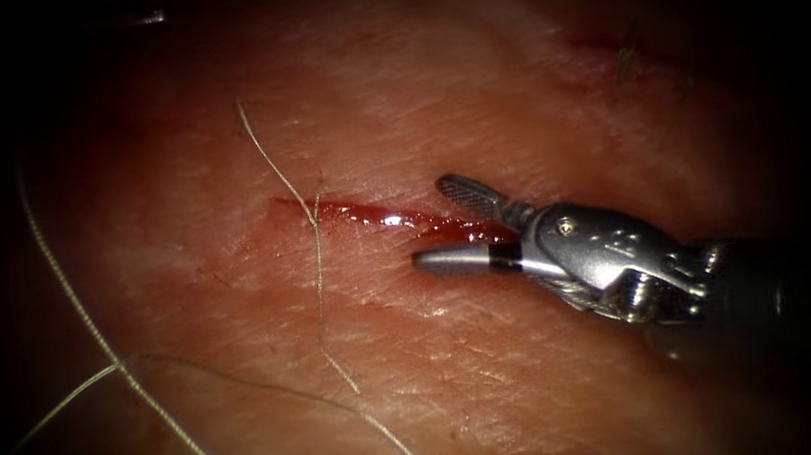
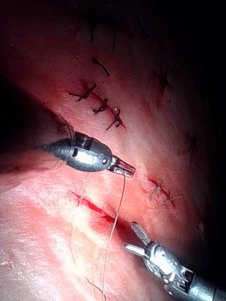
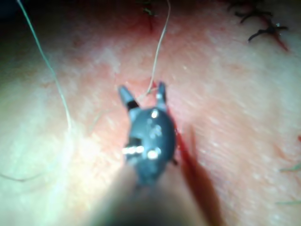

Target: Wound Closure

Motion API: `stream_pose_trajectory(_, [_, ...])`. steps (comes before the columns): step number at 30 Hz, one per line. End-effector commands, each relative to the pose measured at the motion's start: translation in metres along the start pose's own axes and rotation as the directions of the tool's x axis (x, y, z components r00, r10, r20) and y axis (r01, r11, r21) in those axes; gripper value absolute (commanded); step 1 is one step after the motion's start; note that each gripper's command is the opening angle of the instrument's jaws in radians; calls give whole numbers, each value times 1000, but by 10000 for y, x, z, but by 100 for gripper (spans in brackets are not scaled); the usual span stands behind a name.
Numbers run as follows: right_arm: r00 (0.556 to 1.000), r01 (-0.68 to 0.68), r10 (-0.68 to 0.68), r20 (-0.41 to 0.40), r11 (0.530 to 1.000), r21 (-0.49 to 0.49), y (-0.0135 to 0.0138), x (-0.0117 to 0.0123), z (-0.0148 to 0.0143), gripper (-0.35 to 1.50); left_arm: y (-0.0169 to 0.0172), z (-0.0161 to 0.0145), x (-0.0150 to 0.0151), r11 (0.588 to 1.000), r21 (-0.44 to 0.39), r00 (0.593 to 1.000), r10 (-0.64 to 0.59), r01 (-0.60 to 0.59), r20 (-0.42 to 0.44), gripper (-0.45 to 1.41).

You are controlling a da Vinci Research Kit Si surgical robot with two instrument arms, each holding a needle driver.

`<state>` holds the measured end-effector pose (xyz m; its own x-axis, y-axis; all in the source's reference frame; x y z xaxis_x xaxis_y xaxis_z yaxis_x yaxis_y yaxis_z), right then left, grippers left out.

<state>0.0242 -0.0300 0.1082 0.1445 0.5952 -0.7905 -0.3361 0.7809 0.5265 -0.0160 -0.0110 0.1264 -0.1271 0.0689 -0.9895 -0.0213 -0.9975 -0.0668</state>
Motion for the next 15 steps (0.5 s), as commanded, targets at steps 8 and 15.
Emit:
stream_pose_trajectory(8, [991,125,-125,48,992,1,4,-10,111,133,4,3,33,1000,-1,1000,13,-13,-4,-45])
stream_pose_trajectory(15, [986,149,-145,84,988,-42,20,-31,124,141,5,3,34,1000,-1,1000,13,-13,-4,-45])
